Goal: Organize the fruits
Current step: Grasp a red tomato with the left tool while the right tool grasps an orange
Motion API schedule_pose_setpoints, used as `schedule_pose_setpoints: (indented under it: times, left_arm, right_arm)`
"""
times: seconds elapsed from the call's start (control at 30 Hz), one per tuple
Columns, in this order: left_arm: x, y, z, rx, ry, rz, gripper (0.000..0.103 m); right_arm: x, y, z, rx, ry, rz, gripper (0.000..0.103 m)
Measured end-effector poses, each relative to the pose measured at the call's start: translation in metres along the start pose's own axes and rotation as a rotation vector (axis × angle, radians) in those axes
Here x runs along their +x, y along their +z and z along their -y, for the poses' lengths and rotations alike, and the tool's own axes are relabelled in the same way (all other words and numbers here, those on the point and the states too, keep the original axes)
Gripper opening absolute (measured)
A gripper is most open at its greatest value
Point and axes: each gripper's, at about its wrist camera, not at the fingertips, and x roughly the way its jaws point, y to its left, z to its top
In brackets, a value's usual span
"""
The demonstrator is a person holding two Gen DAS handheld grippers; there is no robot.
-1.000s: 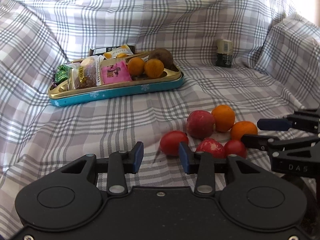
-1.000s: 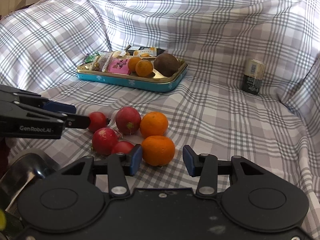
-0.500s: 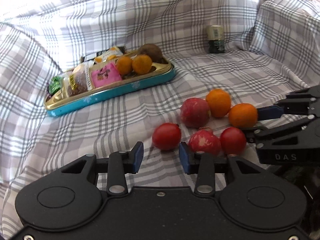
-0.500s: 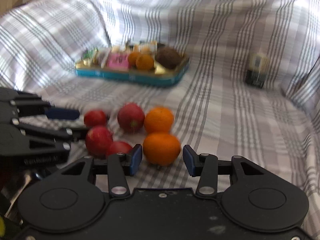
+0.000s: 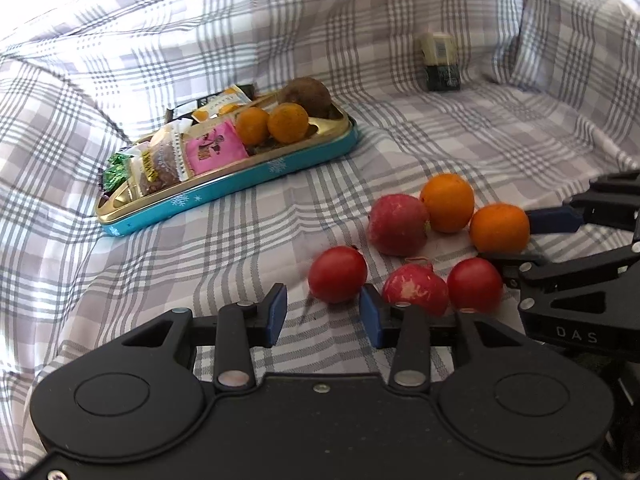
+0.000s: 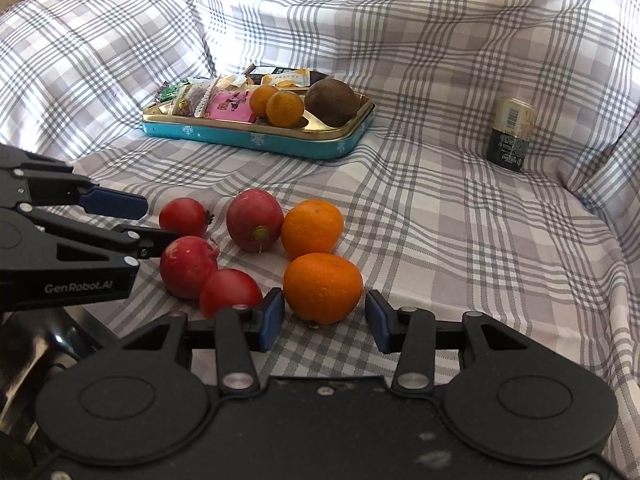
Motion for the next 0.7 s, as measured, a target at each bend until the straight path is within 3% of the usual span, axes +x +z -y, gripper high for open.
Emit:
schedule_pose_setpoints:
  times: [0.37, 0.7]
  left_arm:
    - [0.006, 0.007, 0.007, 0.084, 0.056, 0.009, 0.051]
    - [0.02, 0.008, -0.01, -0.021, 0.052, 0.003, 0.052]
  right_arm:
    - [-0.002, 0.002, 0.013, 0.076, -0.012, -0.025, 0.04]
    - [-0.001, 0.001, 0.014, 0.091, -0.02, -0.031, 0.041]
